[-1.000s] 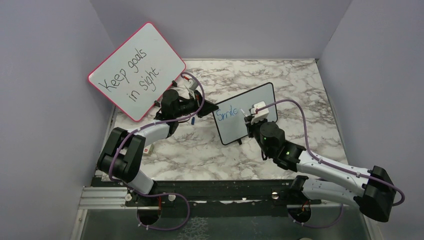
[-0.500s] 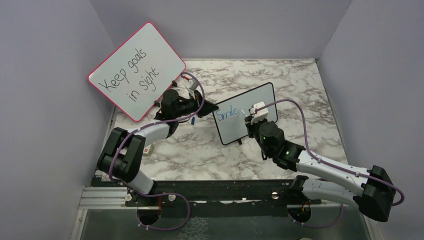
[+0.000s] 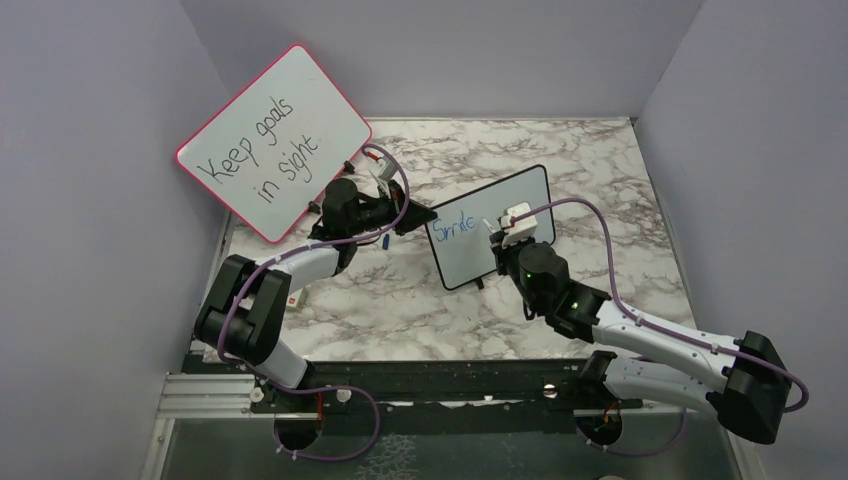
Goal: Write a sentence on the whiteboard
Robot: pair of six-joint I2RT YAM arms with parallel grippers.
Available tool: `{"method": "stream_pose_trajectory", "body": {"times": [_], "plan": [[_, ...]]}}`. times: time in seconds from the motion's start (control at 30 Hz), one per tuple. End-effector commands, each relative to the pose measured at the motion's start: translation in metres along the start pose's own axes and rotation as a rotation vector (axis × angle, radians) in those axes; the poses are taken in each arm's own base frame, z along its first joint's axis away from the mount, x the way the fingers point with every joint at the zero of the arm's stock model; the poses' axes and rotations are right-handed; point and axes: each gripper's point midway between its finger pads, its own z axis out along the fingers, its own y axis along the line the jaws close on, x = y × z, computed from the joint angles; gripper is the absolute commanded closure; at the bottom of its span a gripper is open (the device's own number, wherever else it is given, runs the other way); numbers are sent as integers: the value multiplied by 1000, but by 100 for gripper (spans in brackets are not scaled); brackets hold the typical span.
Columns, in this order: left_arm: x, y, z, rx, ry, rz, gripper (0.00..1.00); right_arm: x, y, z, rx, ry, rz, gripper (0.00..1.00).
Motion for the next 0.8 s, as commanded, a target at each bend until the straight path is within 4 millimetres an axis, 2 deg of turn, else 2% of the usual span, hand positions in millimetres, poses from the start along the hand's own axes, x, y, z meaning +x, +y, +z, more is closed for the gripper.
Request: {"method": "stream_pose_trajectory", "body": {"times": [0.0, 0.77], "plan": [[4, -8, 3, 33, 34, -6, 100, 4, -1, 1, 10, 10, 9, 99], [4, -10, 2, 37, 36, -3, 100, 8, 2, 11, 5, 27, 5, 99]]}}
